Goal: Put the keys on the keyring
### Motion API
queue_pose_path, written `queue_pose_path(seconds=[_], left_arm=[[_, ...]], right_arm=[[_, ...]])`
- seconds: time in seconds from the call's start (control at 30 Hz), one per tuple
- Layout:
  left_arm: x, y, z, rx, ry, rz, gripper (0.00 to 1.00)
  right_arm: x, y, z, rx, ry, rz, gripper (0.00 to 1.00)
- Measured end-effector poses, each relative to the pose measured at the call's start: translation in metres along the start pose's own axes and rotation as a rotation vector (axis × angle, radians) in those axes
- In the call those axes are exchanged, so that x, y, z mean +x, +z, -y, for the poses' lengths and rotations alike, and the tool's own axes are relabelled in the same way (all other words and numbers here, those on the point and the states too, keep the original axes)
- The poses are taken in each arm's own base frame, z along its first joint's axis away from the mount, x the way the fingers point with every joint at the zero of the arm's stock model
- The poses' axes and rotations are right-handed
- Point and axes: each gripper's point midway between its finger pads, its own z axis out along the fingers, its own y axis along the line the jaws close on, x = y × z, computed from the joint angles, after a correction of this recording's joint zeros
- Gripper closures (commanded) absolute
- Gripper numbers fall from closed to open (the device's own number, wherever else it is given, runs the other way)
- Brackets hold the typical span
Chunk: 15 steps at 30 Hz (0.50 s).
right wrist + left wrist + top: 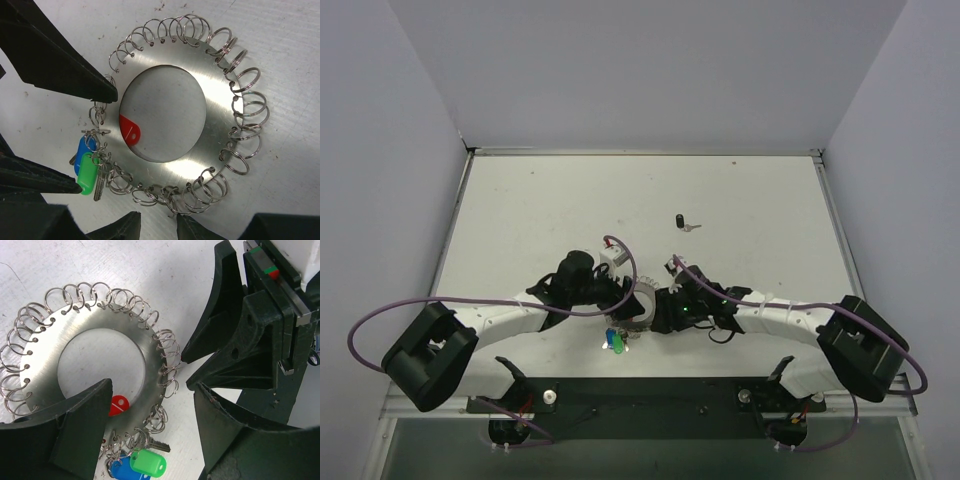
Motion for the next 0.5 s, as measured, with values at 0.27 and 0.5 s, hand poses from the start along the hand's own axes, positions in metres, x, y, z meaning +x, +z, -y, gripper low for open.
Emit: queue_pose_path(seconds=[0.27, 0.5], left_arm=[[0.001, 0.0, -0.001, 0.001, 0.01, 0.002, 0.28], [0.005, 0.0, -0.002, -0.001, 0.01, -0.001, 0.3]], right_arm=[[0.002, 0.008, 0.007, 0.039, -0.003, -0.015, 0.73], [0.001, 0.011, 0.011, 0.057, -0.01, -0.011, 0.94]])
